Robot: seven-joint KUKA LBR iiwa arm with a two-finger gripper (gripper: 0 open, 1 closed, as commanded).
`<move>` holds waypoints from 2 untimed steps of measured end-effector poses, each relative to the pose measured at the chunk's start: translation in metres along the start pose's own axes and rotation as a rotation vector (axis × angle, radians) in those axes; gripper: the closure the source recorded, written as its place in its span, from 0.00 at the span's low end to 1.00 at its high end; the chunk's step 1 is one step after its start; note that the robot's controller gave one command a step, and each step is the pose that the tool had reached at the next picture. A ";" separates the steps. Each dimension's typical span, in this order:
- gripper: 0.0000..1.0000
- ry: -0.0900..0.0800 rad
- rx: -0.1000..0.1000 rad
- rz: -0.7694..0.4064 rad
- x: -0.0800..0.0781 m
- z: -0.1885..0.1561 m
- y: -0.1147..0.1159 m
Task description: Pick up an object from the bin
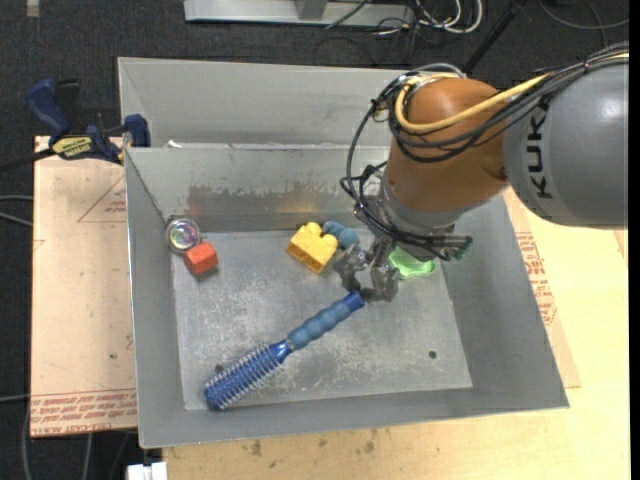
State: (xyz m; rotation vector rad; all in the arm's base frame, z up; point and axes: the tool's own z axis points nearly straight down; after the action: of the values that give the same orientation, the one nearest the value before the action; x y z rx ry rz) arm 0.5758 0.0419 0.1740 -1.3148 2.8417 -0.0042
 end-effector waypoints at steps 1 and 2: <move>0.00 0.005 -0.007 0.000 0.001 0.004 0.002; 0.00 0.013 -0.014 0.022 0.029 0.054 0.043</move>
Offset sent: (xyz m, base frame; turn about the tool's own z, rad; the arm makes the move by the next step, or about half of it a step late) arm 0.0000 0.0000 0.0000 0.0000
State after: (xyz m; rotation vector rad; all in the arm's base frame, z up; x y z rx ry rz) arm 0.5251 0.0473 0.1194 -1.2910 2.8715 0.0078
